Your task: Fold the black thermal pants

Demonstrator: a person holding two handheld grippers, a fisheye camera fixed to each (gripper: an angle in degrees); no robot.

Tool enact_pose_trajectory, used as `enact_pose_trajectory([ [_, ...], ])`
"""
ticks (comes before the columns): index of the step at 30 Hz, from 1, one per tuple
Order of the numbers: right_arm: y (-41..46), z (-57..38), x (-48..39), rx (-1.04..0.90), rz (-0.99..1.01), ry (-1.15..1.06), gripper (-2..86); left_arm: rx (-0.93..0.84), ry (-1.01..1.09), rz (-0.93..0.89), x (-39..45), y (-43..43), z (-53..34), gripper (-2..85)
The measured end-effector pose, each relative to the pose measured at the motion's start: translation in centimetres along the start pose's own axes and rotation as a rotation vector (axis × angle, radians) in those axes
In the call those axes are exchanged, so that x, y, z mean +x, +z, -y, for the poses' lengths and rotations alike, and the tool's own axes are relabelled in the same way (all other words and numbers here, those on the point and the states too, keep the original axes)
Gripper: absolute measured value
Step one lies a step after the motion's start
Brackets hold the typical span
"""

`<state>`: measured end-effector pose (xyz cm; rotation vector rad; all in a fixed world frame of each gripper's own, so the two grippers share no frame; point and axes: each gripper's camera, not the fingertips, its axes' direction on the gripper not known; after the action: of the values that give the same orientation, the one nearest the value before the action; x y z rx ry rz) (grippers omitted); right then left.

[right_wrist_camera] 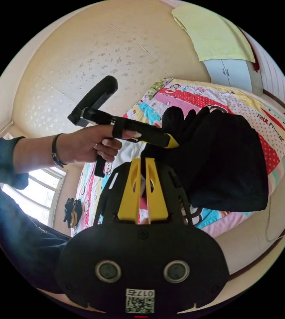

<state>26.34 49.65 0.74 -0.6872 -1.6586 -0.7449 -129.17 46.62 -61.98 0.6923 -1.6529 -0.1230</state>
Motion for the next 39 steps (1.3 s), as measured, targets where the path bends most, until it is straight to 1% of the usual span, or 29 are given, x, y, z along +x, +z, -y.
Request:
enact_pose_trajectory([
  [2, -0.4, 0.1, 0.1, -0.005, 0.007, -0.019, 3.0, 0.070, -0.030, -0.033, -1.6, -2.4, -3.4, 11.5],
  [4, -0.6, 0.4, -0.1, -0.045, 0.015, -0.068, 3.1, 0.073, -0.059, -0.052, -2.8, -4.6, -5.4, 9.4],
  [6, -1.5, 0.5, 0.1, -0.064, 0.030, -0.076, 3.0, 0.074, -0.139, -0.139, -4.6, -7.2, -7.3, 7.4],
  [8, -2.7, 0.4, 0.4, -0.032, 0.046, -0.057, 2.9, 0.129, -0.258, -0.383, -7.9, -10.8, -10.5, 6.5],
  [9, -3.6, 0.2, 0.6, -0.003, 0.062, -0.047, 2.7, 0.148, -0.276, -0.444, -8.6, -11.6, -11.4, 6.4],
  [10, -4.0, 0.2, 0.7, 0.009, 0.070, -0.044, 2.6, 0.187, -0.271, -0.558, -9.4, -13.4, -13.3, 6.3],
  [11, -4.7, 0.1, 0.8, 0.026, 0.091, -0.049, 2.4, 0.231, -0.216, -0.629, -9.3, -15.4, -15.0, 6.3],
  [13, -5.7, 0.1, 0.7, 0.029, 0.146, -0.076, 2.0, 0.280, -0.158, -0.709, -8.9, -18.8, -17.6, 6.2],
  [16, -7.2, 0.0, -0.4, 0.055, 0.237, -0.148, 1.5, 0.385, -0.162, -0.842, -8.8, -24.8, -21.5, 6.1],
  [17, -7.7, 0.1, -1.0, 0.072, 0.286, -0.164, 1.4, 0.433, -0.145, -0.905, -8.8, -27.6, -22.9, 6.1],
  [18, -8.2, 0.3, -1.6, 0.084, 0.349, -0.171, 1.3, 0.461, -0.135, -0.931, -8.6, -29.1, -23.6, 6.1],
  [22, -9.2, 1.0, -4.3, 0.117, 0.523, -0.212, 1.2, 0.690, -0.052, -1.079, -7.1, -40.4, -28.4, 6.0],
  [23, -9.6, 1.1, -5.8, 0.133, 0.599, -0.254, 1.1, 0.771, -0.008, -1.130, -6.5, -43.8, -29.7, 6.0],
  [24, -9.9, 1.1, -7.2, 0.164, 0.688, -0.281, 1.1, 0.809, 0.018, -1.158, -6.2, -45.5, -30.4, 6.0],
  [25, -10.1, 1.1, -7.9, 0.180, 0.737, -0.288, 1.0, 0.884, 0.084, -1.217, -5.4, -48.9, -31.5, 6.0],
  [26, -10.2, 1.1, -9.1, 0.211, 0.841, -0.292, 1.0, 0.951, 0.145, -1.261, -4.5, -52.5, -32.6, 6.1],
  [27, -10.2, 1.1, -10.2, 0.229, 0.956, -0.284, 1.0, 0.983, 0.172, -1.275, -4.0, -54.3, -33.1, 6.1],
  [28, -10.1, 1.0, -10.7, 0.232, 1.014, -0.276, 0.9, 1.031, 0.214, -1.288, -3.1, -57.9, -34.0, 6.1],
  [29, -10.0, 0.7, -11.5, 0.241, 1.094, -0.260, 0.8, 1.021, 0.266, -1.272, -2.1, -61.7, -34.5, 6.2],
  [30, -9.8, 0.1, -12.2, 0.251, 1.131, -0.238, 0.7, 1.018, 0.302, -1.254, -1.4, -63.6, -34.8, 6.2],
  [32, -9.5, -1.0, -12.9, 0.251, 1.152, -0.222, 0.8, 1.080, 0.488, -1.159, 1.7, -71.5, -37.3, 6.3],
  [33, -9.3, -1.8, -13.2, 0.237, 1.156, -0.217, 1.1, 1.102, 0.523, -1.149, 2.2, -73.2, -37.9, 6.3],
  [34, -9.2, -2.2, -13.3, 0.233, 1.157, -0.216, 1.2, 1.166, 0.581, -1.135, 3.1, -76.8, -39.4, 6.3],
  [37, -8.9, -4.4, -13.8, 0.263, 1.144, -0.204, 2.7, 1.321, 0.641, -1.134, 3.9, -85.0, -42.4, 6.4],
  [39, -8.6, -6.1, -14.6, 0.292, 1.103, -0.213, 4.4, 1.397, 0.673, -1.083, 4.4, -89.8, -44.3, 6.5],
])
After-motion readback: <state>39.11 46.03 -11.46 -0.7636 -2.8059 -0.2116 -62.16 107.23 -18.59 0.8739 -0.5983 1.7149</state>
